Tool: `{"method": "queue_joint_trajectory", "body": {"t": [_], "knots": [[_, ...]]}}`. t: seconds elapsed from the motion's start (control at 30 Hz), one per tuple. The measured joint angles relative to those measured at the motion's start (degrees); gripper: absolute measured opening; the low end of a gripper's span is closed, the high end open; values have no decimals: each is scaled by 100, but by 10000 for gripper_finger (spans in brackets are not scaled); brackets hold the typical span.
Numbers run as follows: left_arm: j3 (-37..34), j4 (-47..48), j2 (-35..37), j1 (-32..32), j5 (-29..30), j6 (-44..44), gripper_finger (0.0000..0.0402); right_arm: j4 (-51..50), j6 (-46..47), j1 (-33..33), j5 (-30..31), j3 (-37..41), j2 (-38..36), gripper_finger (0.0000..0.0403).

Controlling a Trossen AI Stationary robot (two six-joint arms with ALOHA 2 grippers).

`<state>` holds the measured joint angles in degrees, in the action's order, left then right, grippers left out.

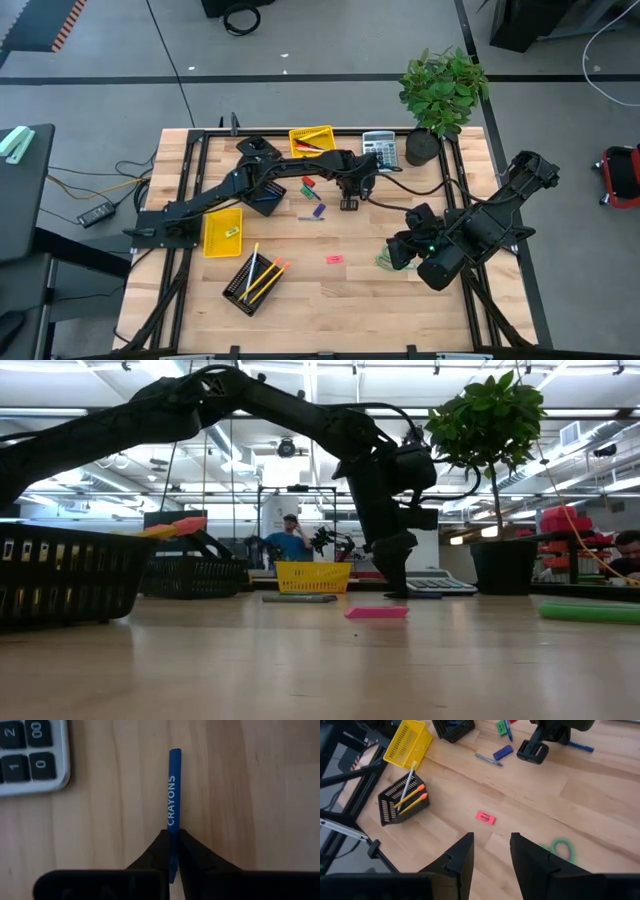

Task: Sort crayons/erasers/pens/pencils in bins
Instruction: Put the blue crayon into the top black basket

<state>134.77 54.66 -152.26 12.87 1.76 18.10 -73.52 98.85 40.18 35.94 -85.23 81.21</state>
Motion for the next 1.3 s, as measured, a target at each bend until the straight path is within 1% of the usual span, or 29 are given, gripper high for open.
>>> {"method": "queue_joint_trajectory", "body": {"t": [0.13,0.2,0.27,0.4,0.47,0.63,0.83,1.03,1.3], "knots": [[-28,129,165,51,-69,-257,40,-4,-208,0,0,0,0,133],[-36,256,238,92,-114,-314,39,-4,-268,0,0,0,0,133],[-54,581,341,145,-168,-393,31,-7,-316,2,0,0,0,133],[-63,961,497,253,-673,-695,22,-24,-460,2,123,0,0,133],[-41,1139,574,272,-789,-853,24,-63,-510,2,250,0,0,133],[-40,1578,648,234,-804,-852,32,-69,-785,0,523,0,1,133],[1,2213,834,237,-813,-847,14,-195,-1059,0,547,0,1,133],[3,2581,1036,269,-800,-843,4,-321,-1208,0,560,0,2,133],[12,2584,1138,309,-843,-789,18,-324,-1205,0,633,0,2,133]]}}
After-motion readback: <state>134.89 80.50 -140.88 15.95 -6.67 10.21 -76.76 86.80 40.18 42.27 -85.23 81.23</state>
